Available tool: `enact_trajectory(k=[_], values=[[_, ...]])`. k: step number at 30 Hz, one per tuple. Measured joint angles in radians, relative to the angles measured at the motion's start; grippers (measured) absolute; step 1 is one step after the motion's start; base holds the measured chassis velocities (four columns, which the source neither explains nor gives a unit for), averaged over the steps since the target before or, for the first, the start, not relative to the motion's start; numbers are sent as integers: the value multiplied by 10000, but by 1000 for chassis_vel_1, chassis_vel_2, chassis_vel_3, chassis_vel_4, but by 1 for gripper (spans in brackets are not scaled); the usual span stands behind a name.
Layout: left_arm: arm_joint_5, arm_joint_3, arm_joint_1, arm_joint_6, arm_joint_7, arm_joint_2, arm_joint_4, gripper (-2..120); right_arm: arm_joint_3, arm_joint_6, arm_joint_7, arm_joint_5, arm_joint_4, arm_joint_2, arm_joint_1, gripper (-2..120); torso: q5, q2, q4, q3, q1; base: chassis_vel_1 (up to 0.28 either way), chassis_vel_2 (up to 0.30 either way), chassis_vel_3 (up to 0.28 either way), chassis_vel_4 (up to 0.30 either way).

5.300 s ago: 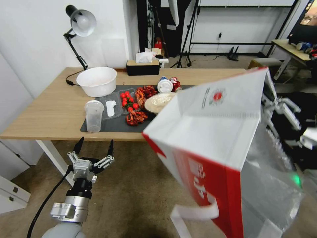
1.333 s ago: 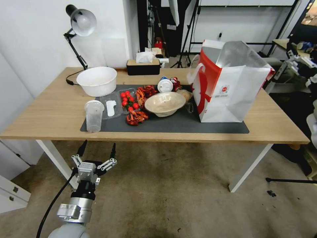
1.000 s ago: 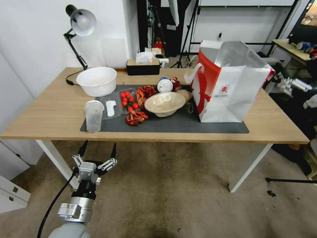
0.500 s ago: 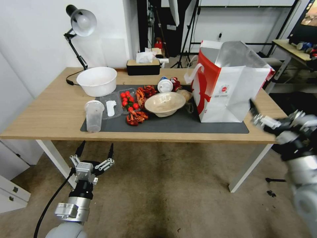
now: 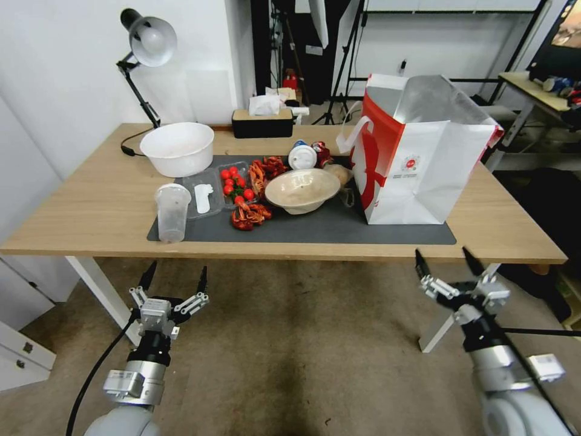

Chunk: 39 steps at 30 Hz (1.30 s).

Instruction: Pick up the food delivery bag from the floor and place it on the table.

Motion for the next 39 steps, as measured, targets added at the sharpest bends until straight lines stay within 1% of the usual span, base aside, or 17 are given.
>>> enact_trajectory(k=[11,39], values=[[14,-16,-35,-55,-4,3,79,100,-141,129,-30,-241,-264,127,189,100,0,0,0,0,1,0,0,0,0],[63,-37,-37,-65,-10,7,84,100,-105,118,-41,-222,-254,105,201,100,0,1,0,0,0,0,0,0,0]])
